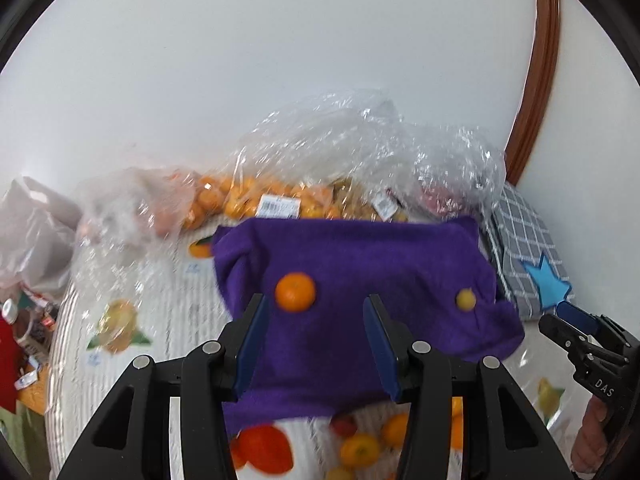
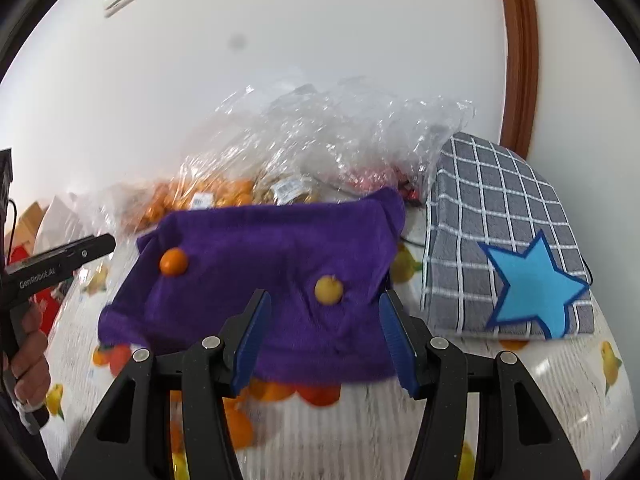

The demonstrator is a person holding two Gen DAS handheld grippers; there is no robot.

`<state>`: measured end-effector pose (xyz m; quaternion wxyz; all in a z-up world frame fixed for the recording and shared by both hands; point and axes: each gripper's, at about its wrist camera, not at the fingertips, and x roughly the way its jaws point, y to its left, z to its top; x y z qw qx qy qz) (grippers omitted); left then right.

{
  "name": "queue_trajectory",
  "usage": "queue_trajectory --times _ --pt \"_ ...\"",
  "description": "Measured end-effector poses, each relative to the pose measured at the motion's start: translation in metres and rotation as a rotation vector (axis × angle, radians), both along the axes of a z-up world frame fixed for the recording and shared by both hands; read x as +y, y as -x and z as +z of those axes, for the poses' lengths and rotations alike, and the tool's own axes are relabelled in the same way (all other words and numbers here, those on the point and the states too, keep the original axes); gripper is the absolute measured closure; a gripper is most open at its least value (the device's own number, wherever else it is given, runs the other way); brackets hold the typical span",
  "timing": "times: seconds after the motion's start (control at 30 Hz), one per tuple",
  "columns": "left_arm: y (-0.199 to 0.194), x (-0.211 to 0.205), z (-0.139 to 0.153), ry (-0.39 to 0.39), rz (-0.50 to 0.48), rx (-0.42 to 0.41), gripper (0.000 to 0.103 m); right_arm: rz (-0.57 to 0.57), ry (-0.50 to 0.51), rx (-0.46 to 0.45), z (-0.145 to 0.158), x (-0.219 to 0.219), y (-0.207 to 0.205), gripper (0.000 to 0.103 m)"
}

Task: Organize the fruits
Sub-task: 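Open the left tool to drop the orange on the towel, then lift away, then grasp a large orange with the right tool while the left grasps a yellow-green fruit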

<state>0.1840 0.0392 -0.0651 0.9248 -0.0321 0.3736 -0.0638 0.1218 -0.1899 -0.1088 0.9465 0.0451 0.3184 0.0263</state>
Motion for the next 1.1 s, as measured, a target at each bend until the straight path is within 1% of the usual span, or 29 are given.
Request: queue_trajectory --times 0.13,0.27,0.43,0.53,0.57,0.6,0.63,0.7,0.83,1.03,1.1 --pt "0.02 0.009 -0.007 0.018 0.025 0.016 0.056 0.034 0.012 0.048 -0.014 0.01 0.017 0.047" --pt "0.039 0.016 -0.016 0.03 0.044 0.037 0.056 0.051 0.019 0.066 -0.027 0.019 0.03 0.047" --pt "0.06 0.024 -0.027 0.013 0.071 0.058 0.056 0.063 -0.007 0.059 -0.036 0.023 0.049 0.047" --pt "0.069 0.027 -0.033 -0.006 0.088 0.071 0.056 0.08 -0.005 0.065 -0.041 0.029 0.054 0.047" --pt "0.072 0.028 -0.035 -0.009 0.093 0.073 0.056 0.084 -0.004 0.064 -0.042 0.03 0.056 0.047" --pt "0.075 0.029 -0.036 -0.013 0.097 0.073 0.052 0.094 -0.005 0.066 -0.044 0.032 0.058 0.047" --pt "0.077 0.029 -0.037 -0.017 0.099 0.07 0.051 0.1 -0.007 0.07 -0.045 0.033 0.058 0.046" --pt "0.081 0.029 -0.039 -0.023 0.102 0.067 0.051 0.113 -0.013 0.078 -0.049 0.037 0.061 0.043" --pt "0.086 0.029 -0.041 -0.034 0.108 0.067 0.051 0.121 -0.005 0.08 -0.056 0.041 0.063 0.043" --pt "0.083 0.029 -0.044 -0.046 0.113 0.072 0.05 0.115 -0.004 0.089 -0.065 0.04 0.061 0.043" --pt "0.08 0.03 -0.047 -0.05 0.116 0.076 0.05 0.11 -0.001 0.089 -0.067 0.039 0.059 0.046"
